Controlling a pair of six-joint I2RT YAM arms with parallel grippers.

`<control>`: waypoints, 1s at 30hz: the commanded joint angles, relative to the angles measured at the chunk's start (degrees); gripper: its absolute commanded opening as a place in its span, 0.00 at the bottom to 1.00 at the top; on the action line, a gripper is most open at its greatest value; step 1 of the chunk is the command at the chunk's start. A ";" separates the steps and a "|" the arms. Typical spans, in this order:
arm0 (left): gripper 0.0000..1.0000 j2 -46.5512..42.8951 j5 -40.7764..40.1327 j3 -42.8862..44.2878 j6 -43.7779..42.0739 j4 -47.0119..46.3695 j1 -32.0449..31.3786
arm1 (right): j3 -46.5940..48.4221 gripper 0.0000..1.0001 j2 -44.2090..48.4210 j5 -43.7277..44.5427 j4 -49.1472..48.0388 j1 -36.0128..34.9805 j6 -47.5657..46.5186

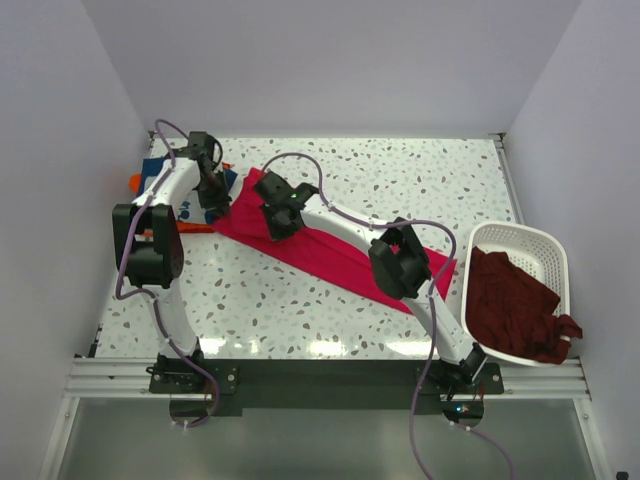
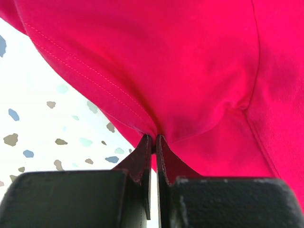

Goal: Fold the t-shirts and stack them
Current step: Fold the tshirt

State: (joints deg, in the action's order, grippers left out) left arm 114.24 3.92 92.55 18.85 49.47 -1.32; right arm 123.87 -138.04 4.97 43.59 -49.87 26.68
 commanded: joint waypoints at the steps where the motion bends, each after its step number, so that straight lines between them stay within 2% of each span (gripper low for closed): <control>1: 0.22 -0.59 -2.69 1.23 -1.54 1.24 -0.35 | -0.30 0.00 4.09 0.21 1.67 -0.14 -0.57; 7: 0.29 -0.24 -1.55 1.67 -1.63 0.36 -1.31 | -0.13 0.00 3.65 1.00 2.02 -0.14 -0.14; 13: 0.49 1.60 2.14 1.66 -1.36 -0.08 -1.40 | 1.19 0.00 3.83 1.53 2.99 0.03 0.22; 18: 0.52 2.31 1.70 0.70 -1.19 -0.34 -1.40 | 1.19 0.00 3.92 1.27 3.08 0.03 0.83; 26: 0.40 2.39 4.60 -3.25 -1.10 -2.97 -1.40 | 1.37 0.00 3.74 0.83 3.08 0.30 1.88; 27: 0.31 2.57 5.04 -3.52 -1.10 -3.15 -1.40 | 1.46 0.00 3.74 0.74 3.16 0.47 1.89; 29: 0.20 2.83 5.48 -3.52 -1.36 -3.07 -1.40 | 2.07 0.00 3.57 0.65 3.34 0.38 1.89; 30: 0.10 2.92 5.31 -3.52 -1.36 -2.98 -1.40 | 2.42 0.00 3.56 0.65 3.77 0.47 1.98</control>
State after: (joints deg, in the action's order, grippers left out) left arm 116.99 7.53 89.14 18.55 48.31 -2.70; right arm 123.52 -138.04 5.28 45.91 -49.76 27.68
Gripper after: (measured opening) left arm 0.170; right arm 0.033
